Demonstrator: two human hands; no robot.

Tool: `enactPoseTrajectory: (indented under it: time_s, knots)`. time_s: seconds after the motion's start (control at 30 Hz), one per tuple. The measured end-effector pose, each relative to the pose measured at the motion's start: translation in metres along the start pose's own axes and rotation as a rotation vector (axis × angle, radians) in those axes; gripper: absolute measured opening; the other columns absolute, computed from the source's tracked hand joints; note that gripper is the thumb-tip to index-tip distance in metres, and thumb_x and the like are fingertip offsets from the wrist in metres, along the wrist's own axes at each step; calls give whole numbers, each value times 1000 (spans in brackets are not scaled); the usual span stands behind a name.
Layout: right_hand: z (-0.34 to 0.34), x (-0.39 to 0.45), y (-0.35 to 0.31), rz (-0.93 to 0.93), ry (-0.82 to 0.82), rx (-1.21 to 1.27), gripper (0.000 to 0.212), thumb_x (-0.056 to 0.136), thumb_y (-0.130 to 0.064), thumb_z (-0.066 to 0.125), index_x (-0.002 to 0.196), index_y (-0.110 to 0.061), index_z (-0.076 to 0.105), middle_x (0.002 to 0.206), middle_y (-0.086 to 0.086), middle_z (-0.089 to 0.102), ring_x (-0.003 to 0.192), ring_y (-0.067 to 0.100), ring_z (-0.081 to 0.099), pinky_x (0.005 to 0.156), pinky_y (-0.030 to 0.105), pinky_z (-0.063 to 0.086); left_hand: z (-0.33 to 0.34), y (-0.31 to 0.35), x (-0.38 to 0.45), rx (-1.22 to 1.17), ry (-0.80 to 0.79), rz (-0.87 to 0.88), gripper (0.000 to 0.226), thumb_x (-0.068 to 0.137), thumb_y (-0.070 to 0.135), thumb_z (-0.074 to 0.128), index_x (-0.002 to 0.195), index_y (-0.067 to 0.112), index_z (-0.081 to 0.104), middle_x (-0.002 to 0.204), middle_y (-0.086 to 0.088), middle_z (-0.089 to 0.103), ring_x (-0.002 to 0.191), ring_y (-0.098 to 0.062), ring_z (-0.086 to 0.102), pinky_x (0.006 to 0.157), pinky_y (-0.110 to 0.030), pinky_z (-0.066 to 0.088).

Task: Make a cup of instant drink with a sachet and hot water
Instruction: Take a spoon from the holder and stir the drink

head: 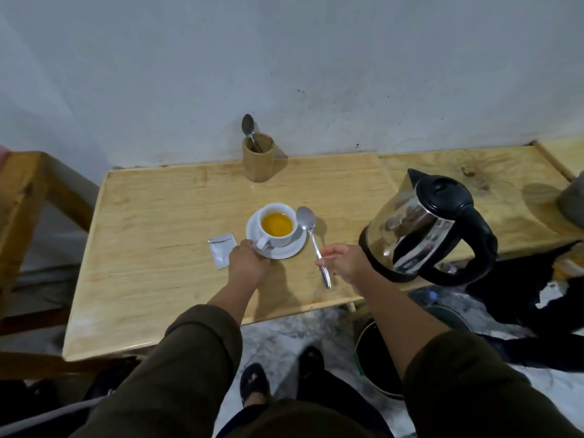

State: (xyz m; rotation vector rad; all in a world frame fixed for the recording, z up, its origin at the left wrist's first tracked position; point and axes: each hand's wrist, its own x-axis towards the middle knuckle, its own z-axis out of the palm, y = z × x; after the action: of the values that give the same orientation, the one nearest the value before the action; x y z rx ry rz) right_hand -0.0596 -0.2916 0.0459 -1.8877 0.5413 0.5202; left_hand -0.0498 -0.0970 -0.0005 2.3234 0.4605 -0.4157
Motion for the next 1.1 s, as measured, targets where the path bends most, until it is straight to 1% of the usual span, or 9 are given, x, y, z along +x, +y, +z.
enactPoseTrajectory:
  time_s: [0.1,0.2,0.27,0.4,0.47,0.57,0.67,0.9,1.1]
  knots:
    - [-2,10,2,20,122,4,21,78,-7,72,65,-22,66,79,6,64,76,20,56,63,27,46,7,0,2,-26,26,-14,42,84,21,61,121,5,51,117,-18,63,110,-34,58,77,-31,40]
    - [-5,22,0,62,175,-6,8,83,-7,68,88,-12,71,86,8,63,69,17,55,49,23,41,13,2,2,-105,79,-21,38,84,19,61,118,6,52,113,-18,65,106,-36,59,71,-28,36]
    - [-5,33,1,77,185,-19,16,85,-5,65,99,-5,71,90,10,64,69,17,54,54,24,43,17,5,1,-160,107,-28,40,83,18,63,120,8,51,110,-16,66,104,-35,60,70,-28,36]
    - [-6,55,3,125,227,-69,16,86,-1,60,95,-5,73,103,13,71,74,20,56,63,21,45,23,6,-2,-187,142,-28,47,82,20,66,125,11,47,110,-12,67,104,-31,61,71,-27,35]
    - [-5,62,4,140,177,-100,19,87,-1,57,96,-5,73,99,9,69,70,20,56,55,17,48,25,5,-2,-201,156,-35,53,82,23,67,130,14,46,109,-11,68,103,-30,63,71,-26,36]
    - [-6,71,4,149,202,-190,17,87,-5,59,89,-10,74,88,5,64,81,23,59,75,27,55,28,3,-1,-215,171,-67,62,81,26,69,137,18,42,110,-8,69,104,-27,64,72,-26,37]
    - [-6,78,2,158,210,-211,13,86,-5,62,81,-14,70,83,6,61,77,22,56,68,26,48,29,5,0,-226,185,-95,71,81,24,70,144,16,37,115,-8,68,111,-26,62,78,-26,40]
    - [-9,85,5,87,135,-447,16,82,-15,71,97,-8,72,109,12,71,104,29,66,92,36,55,31,10,2,-193,195,-128,71,82,24,70,144,17,36,119,-10,67,116,-28,59,83,-26,40]
    - [-11,86,3,77,84,-585,18,84,-20,69,97,-7,72,107,11,72,99,28,68,79,30,56,31,12,0,-182,175,-139,72,85,24,66,147,16,30,123,-9,65,119,-28,58,85,-27,40]
